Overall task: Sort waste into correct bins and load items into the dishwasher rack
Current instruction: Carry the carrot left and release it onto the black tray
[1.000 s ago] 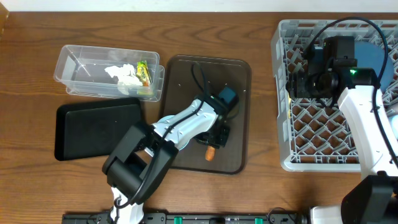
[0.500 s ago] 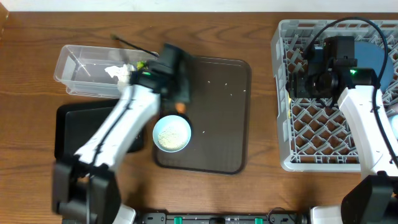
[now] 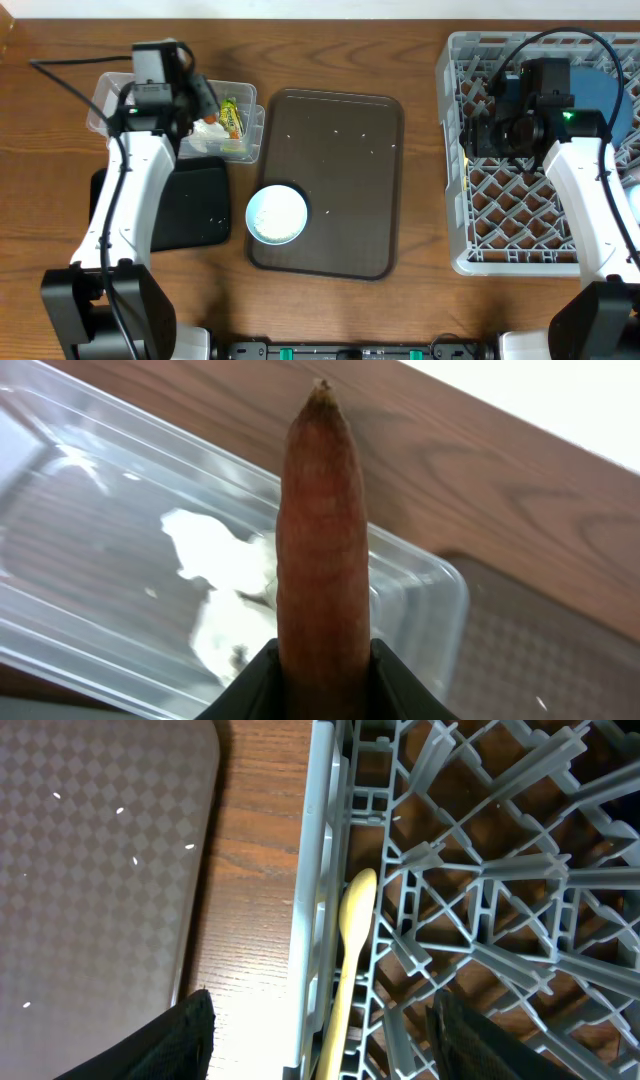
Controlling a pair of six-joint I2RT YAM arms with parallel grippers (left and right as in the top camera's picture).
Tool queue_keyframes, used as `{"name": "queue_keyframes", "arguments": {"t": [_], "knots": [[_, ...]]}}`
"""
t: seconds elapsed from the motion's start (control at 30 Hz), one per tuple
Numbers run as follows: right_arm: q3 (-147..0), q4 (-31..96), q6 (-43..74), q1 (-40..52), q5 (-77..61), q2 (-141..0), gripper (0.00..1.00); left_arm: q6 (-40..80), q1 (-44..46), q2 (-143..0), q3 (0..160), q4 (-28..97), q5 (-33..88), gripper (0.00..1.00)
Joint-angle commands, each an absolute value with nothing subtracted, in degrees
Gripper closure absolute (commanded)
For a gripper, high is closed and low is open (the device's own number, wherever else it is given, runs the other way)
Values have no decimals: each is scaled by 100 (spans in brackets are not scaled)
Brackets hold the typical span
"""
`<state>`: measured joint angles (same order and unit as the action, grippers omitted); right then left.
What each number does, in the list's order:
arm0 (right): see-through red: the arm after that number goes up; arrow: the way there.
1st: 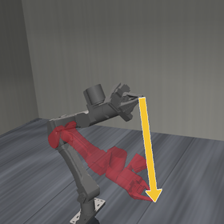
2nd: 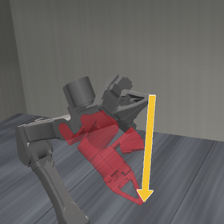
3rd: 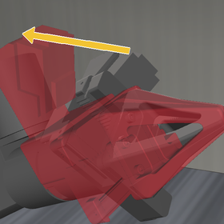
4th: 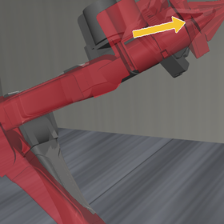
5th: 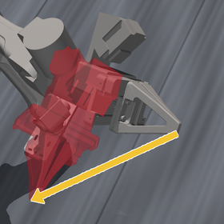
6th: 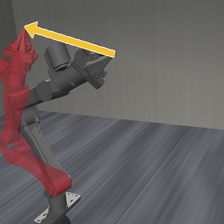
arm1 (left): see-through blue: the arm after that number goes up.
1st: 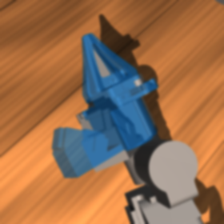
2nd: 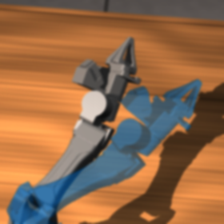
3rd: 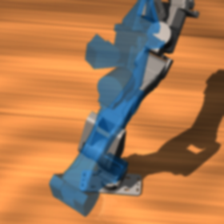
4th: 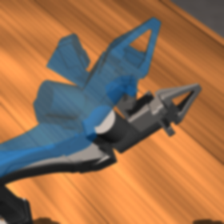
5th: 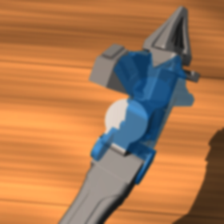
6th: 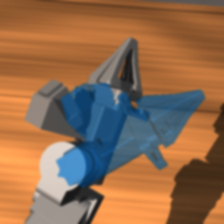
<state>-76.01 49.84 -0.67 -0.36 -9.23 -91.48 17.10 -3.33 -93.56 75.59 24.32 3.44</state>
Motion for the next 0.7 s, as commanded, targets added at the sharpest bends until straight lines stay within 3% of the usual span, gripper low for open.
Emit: {"name": "queue_keyframes", "arguments": {"t": [0.0,0.67], "knots": [[-7607,4969,-25,-30,-972,-9139,33,1717,-493,-9616,7640,2268,178,73],[-7607,4969,-27,-32,-972,-9139,32,2200,-637,-10536,7640,1739,187,73]]}}
